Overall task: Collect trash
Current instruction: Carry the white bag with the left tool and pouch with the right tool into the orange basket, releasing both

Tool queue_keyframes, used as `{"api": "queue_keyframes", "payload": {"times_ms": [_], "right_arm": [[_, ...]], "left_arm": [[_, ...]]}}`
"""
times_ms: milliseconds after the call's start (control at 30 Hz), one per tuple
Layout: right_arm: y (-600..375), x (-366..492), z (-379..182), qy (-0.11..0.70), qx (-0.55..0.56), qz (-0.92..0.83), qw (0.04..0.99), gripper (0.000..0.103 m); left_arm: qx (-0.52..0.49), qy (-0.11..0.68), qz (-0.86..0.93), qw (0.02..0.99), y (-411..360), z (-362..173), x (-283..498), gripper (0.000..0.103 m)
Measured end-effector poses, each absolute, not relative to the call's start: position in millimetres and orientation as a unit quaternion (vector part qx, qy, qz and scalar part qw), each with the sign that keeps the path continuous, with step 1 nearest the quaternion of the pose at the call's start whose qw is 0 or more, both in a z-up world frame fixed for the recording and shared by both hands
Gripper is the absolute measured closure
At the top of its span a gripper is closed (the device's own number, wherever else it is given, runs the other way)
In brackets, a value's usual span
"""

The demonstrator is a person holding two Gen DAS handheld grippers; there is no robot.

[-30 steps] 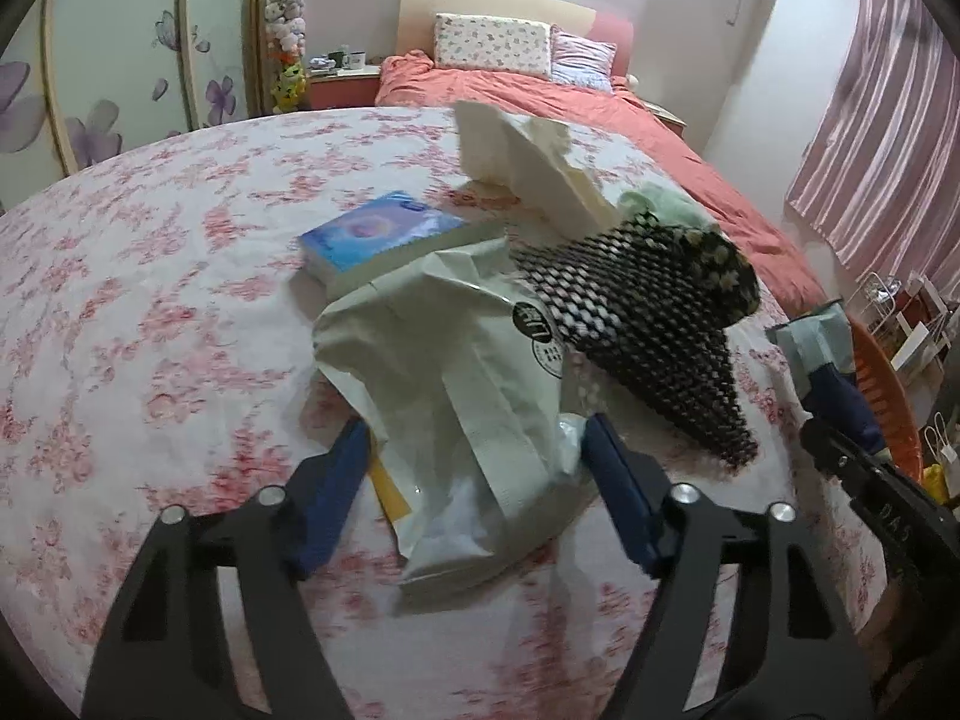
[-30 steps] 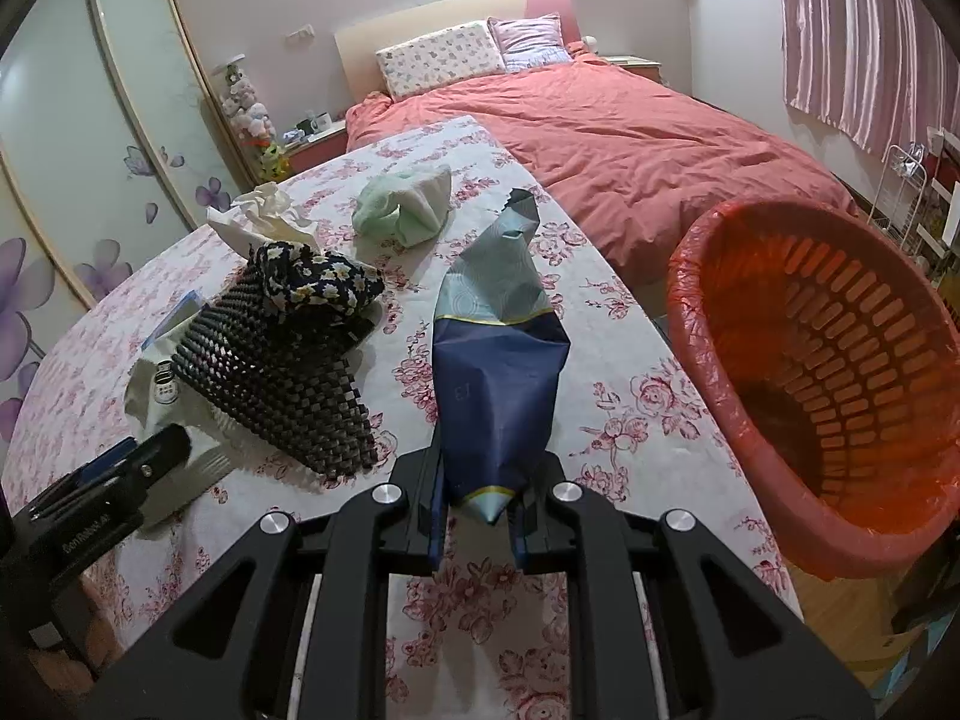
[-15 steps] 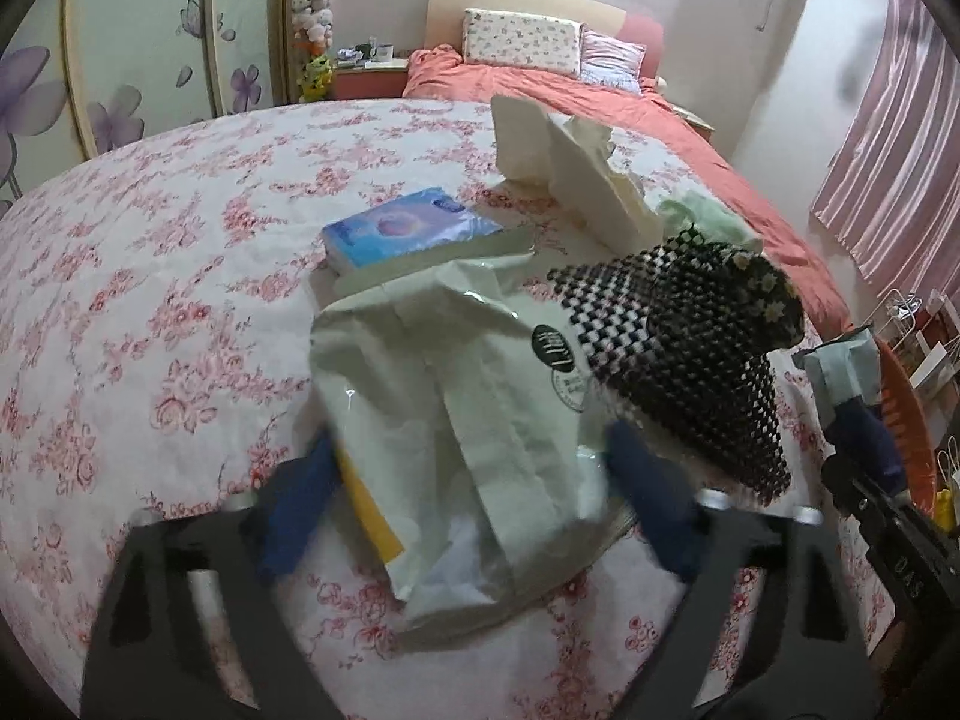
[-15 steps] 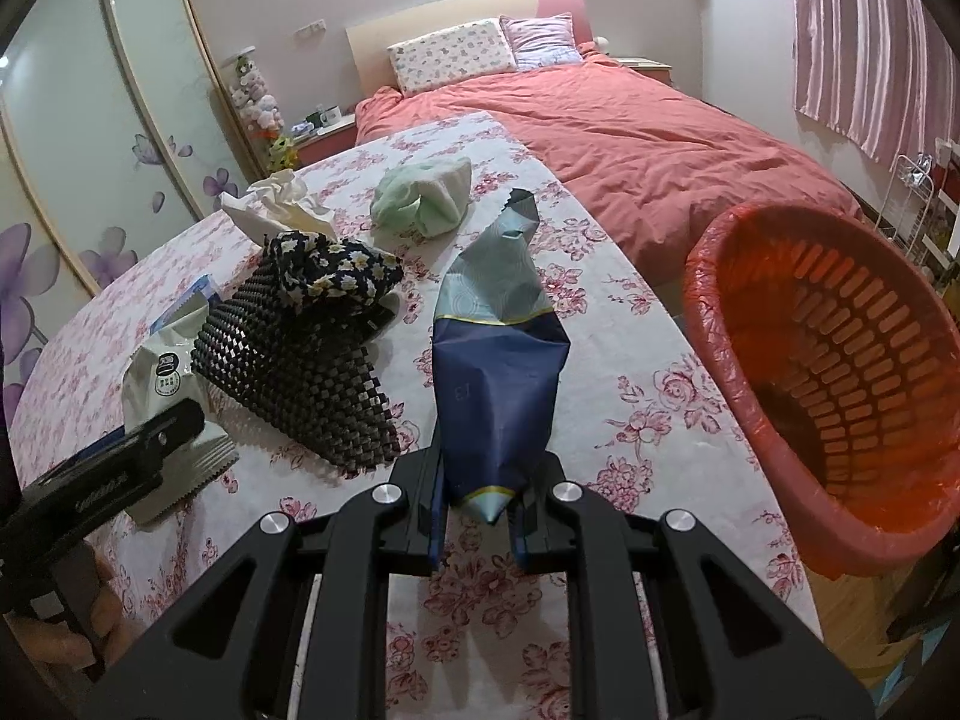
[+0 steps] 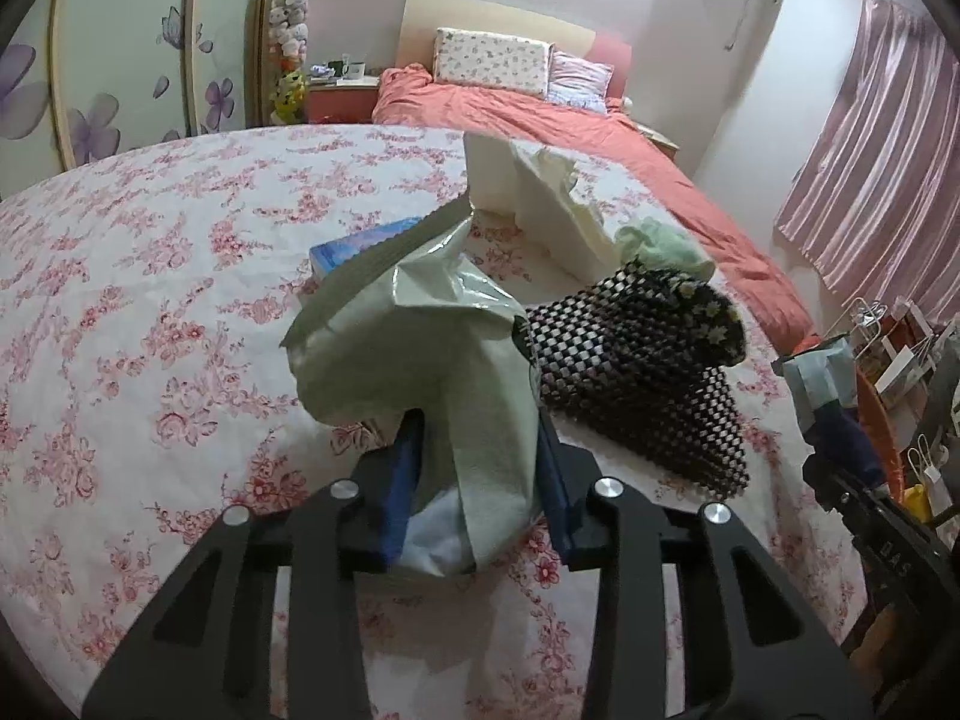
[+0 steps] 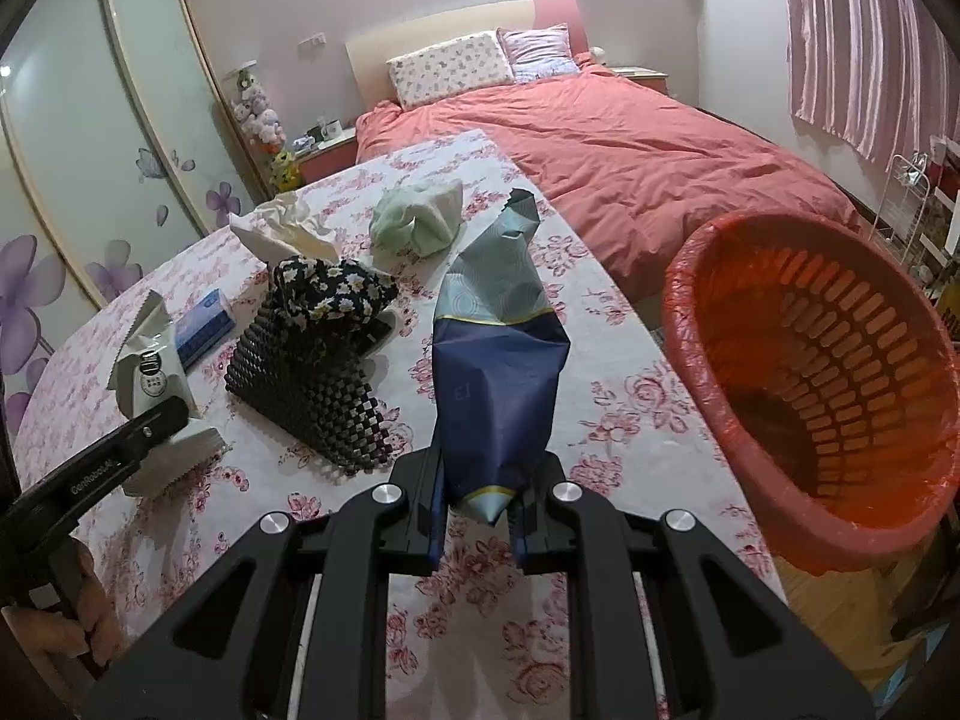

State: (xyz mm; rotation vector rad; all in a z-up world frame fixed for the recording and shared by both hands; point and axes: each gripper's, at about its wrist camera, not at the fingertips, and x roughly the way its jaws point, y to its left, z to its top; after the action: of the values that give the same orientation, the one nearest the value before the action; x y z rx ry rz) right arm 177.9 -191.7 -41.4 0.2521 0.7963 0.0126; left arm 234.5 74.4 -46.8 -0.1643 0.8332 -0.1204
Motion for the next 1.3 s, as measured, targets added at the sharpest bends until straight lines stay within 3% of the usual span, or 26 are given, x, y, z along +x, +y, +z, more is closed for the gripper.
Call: {"api": "queue_keyframes", "payload": {"times_ms": [733, 1300], "right_arm": [[-245.3, 131.7, -8.5, 0.281, 0.109, -0.065, 0.951, 0.087], [-307.6, 114.5, -9.6, 0.24, 0.126, -0.158, 0.95, 0.087]], "left_arm": [[-0.049, 0.342, -0.166, 0.923, -8.5, 21.1, 201.7, 0.066], [-0.013, 0.336, -0.27, 0.902, -125.9, 20.3, 196.5, 0.067]]}}
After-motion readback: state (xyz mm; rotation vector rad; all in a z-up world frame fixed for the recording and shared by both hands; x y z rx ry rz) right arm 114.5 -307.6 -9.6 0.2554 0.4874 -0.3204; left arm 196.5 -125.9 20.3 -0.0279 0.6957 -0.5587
